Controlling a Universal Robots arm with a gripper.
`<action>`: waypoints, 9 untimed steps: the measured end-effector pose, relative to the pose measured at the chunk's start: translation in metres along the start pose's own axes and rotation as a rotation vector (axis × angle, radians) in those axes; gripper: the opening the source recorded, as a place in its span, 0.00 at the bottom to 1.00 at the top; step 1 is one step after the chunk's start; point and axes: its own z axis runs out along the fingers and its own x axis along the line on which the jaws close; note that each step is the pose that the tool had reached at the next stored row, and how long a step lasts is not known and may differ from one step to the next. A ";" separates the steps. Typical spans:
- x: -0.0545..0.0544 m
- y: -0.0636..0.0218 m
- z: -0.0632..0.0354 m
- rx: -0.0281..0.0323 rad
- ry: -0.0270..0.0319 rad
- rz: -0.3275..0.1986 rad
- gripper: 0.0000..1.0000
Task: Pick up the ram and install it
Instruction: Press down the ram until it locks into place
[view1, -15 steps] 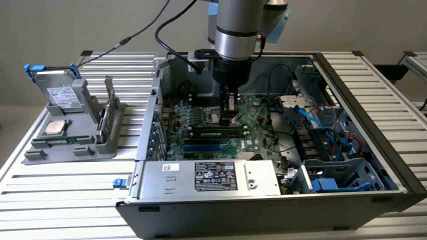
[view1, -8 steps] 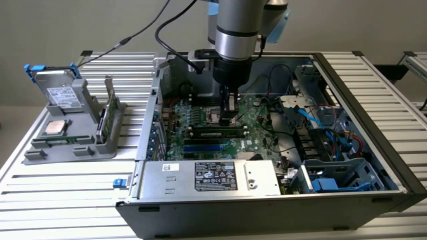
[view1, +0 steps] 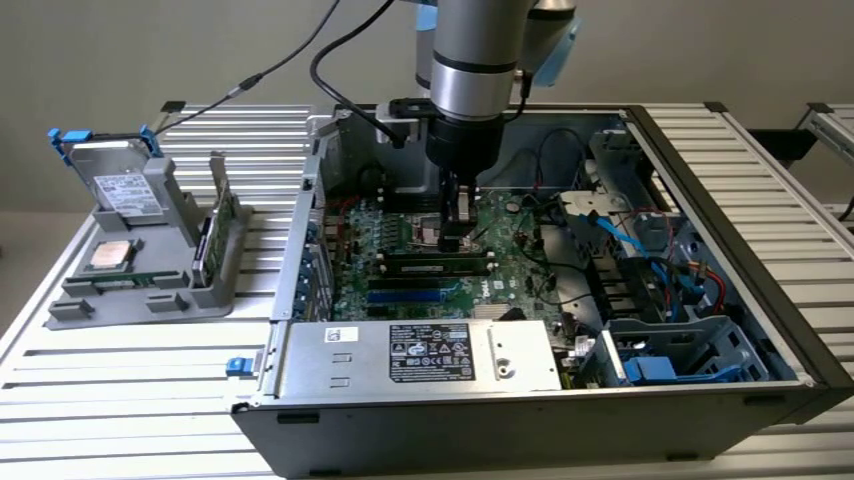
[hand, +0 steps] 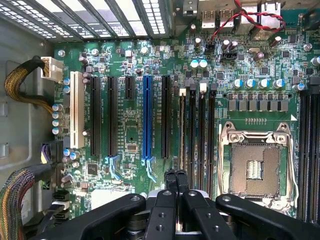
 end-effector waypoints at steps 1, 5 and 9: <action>0.000 0.0000 0.0000 0.0000 0.0000 0.000 0.10; 0.000 0.0000 -0.0001 0.0000 0.0000 0.000 0.10; 0.000 0.0000 0.0000 -0.0031 -0.0013 0.026 0.10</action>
